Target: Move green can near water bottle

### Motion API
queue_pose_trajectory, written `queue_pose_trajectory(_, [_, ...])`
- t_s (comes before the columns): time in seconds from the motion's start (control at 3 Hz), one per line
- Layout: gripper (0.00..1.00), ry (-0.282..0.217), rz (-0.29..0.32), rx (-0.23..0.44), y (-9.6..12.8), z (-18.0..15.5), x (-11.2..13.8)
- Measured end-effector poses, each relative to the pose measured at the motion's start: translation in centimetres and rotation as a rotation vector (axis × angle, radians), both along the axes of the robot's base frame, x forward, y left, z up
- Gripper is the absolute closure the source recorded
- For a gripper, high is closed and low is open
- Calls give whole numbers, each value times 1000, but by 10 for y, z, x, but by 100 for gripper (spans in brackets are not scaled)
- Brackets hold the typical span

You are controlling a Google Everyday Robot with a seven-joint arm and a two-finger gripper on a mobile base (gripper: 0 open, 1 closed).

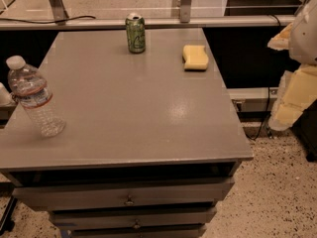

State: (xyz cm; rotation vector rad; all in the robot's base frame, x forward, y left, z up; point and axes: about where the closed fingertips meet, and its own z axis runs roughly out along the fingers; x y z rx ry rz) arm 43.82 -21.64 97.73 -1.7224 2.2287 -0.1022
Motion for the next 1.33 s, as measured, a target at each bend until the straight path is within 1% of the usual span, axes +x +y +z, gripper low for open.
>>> queue_pose_trajectory(0.33, [0,-8,3,4,1,2,0])
queue_pose_trajectory(0.67, [0,-52,14,77,13,-4,9])
queue_pose_trajectory(1.0, [0,-133,53,213,40,-14,37])
queue_pose_trajectory(1.33, [0,-204,73,355,63,-15,82])
